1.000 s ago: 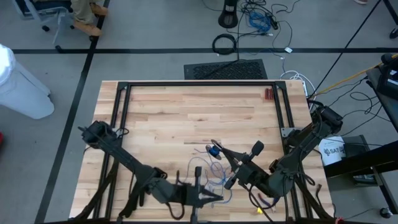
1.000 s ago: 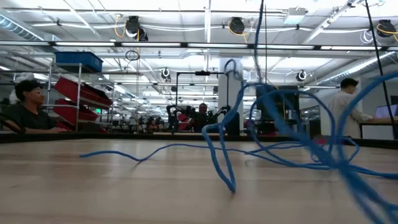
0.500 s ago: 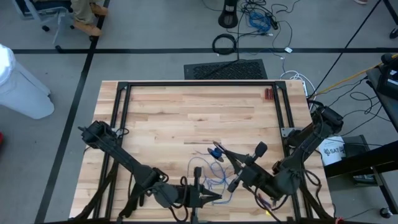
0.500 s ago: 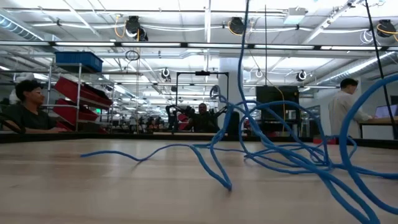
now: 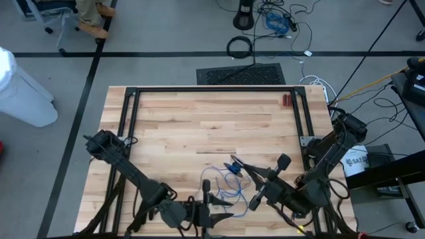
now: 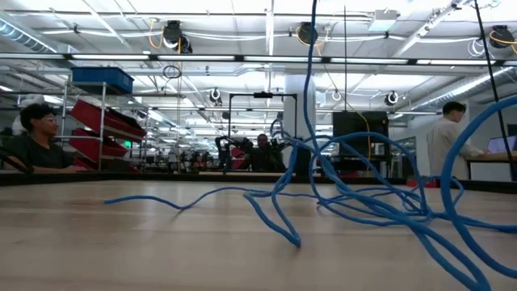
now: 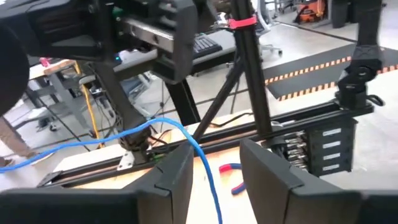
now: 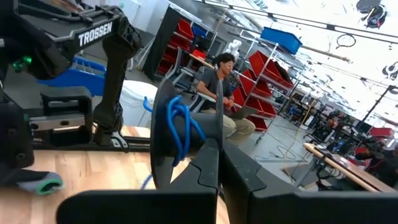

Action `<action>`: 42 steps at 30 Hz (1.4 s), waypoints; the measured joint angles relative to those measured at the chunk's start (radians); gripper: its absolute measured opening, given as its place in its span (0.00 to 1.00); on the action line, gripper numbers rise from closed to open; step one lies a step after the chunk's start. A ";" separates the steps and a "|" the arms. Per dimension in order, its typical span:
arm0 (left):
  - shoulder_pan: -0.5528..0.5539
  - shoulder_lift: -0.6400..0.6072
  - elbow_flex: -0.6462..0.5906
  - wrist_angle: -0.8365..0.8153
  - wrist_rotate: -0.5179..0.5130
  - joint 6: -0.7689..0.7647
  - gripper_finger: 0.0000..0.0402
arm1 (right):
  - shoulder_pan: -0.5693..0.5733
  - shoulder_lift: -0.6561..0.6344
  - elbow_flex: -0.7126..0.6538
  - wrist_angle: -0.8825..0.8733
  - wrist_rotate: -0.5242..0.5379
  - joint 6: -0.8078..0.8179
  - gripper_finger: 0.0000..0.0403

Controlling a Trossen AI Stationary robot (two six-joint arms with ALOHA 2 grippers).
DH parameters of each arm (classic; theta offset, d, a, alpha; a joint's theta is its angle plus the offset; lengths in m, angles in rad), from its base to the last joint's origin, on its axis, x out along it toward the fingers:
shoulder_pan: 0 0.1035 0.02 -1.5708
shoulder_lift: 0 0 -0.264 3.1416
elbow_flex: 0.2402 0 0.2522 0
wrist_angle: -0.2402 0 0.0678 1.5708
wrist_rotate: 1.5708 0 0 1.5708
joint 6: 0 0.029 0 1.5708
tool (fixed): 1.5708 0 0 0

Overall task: Coil cords
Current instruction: Coil the blue wire onto the black spool

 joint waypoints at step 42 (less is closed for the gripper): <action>0.021 0.004 -0.002 0.002 -0.309 -0.104 0.35 | 0.045 -0.024 0.000 0.076 -0.077 -0.037 0.00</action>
